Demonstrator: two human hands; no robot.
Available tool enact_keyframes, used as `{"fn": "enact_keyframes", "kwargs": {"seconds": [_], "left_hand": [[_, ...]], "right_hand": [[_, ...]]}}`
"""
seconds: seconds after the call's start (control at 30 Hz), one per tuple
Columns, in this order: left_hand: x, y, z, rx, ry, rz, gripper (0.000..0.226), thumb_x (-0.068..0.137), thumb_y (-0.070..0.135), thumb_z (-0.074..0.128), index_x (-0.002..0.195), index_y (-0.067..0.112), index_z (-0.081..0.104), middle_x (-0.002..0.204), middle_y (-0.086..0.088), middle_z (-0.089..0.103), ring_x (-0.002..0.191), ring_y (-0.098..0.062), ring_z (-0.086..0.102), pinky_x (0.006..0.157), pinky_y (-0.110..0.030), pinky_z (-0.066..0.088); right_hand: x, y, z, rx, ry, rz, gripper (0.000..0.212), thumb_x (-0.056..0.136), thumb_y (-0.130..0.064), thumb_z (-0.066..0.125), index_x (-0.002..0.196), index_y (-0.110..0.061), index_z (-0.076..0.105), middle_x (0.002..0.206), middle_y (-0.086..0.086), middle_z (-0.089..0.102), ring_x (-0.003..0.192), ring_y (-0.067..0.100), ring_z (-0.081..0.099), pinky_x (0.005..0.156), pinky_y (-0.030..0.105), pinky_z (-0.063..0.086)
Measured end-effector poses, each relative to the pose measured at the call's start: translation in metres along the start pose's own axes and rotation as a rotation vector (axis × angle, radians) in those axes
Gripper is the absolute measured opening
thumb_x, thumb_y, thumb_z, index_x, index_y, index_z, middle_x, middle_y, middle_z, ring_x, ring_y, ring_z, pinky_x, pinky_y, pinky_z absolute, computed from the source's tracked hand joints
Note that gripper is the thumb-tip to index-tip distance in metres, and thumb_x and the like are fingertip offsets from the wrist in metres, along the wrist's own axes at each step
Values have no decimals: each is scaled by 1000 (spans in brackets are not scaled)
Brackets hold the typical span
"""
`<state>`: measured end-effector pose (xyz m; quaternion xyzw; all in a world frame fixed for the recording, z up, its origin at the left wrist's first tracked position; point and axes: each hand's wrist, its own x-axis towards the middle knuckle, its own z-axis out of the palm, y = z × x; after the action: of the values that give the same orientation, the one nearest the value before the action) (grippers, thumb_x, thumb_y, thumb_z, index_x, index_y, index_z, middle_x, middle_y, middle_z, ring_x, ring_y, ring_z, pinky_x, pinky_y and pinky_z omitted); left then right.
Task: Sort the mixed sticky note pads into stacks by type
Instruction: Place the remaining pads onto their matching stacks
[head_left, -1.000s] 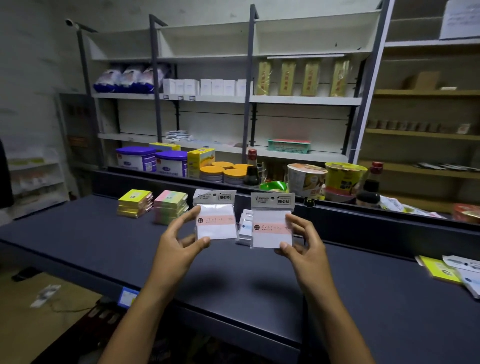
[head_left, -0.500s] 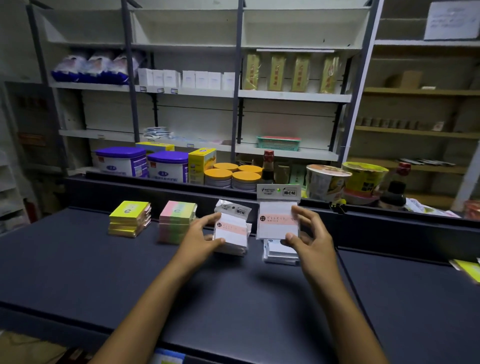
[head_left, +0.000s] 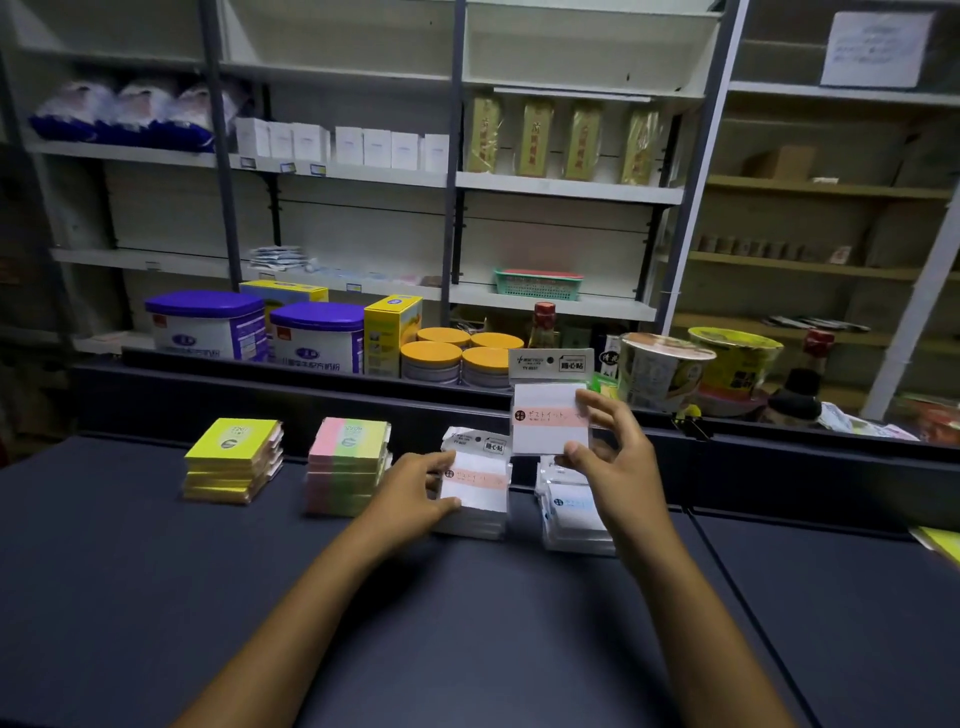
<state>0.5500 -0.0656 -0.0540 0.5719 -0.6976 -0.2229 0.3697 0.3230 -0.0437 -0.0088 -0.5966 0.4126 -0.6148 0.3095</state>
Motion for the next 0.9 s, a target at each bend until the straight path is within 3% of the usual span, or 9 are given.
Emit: {"fn": "enact_keyframes", "kwargs": {"seconds": [0.1,0.17,0.23,0.37,0.5,0.63,0.73,0.9], "left_hand": [[3,-7,1,124,-60,22,50,87,20,72,134,13,57,122,-7,53,111,-18,58,86,-8,42],[4,-11,1,193,-102,10,49,90,29,67,136,16,55,125,-7,47,118,-21,52,104,-25,41],[5,-14,1,218,-125,-21,54,93,35,63,142,18,49,130,-5,41,123,-21,47,112,-35,36],[5,-12,-1,295,-145,0,56,94,38,59,144,20,44,133,-2,34,127,-21,41,114,-37,32],[6,1,-15,291,-81,112,55,91,41,61,141,24,46,133,5,36,118,-13,47,106,-31,39],[12,17,-31,398,127,214,42,93,45,56,133,30,53,128,11,49,112,-9,54,94,-33,50],[8,15,-30,488,265,257,33,95,44,51,126,31,57,122,12,53,111,-8,54,85,-26,49],[1,7,-21,532,322,322,30,96,40,50,123,30,58,118,9,55,108,-11,53,83,-26,46]], "right_hand": [[9,2,7,0,0,7,51,91,10,58,125,-27,58,127,-3,57,98,8,70,71,16,56],[13,5,12,-3,-3,7,51,91,10,58,127,-26,57,128,-3,57,96,6,71,71,16,56],[15,9,16,-9,-6,13,51,91,10,58,127,-26,57,129,-2,56,97,5,70,72,16,57],[14,20,22,-35,-34,27,53,89,12,60,128,-23,58,128,2,58,105,5,64,71,15,56],[14,27,24,-72,-53,48,53,89,9,61,131,-23,56,128,1,58,108,9,65,74,17,57],[12,31,26,-94,-74,79,52,89,5,64,132,-23,55,126,-4,58,100,8,68,74,18,58],[9,34,28,-102,-101,74,48,89,1,67,128,-26,58,121,-11,60,94,1,70,74,18,58],[8,42,36,-127,-127,61,42,89,-5,70,125,-25,60,120,-12,61,93,1,71,72,15,55]]}}
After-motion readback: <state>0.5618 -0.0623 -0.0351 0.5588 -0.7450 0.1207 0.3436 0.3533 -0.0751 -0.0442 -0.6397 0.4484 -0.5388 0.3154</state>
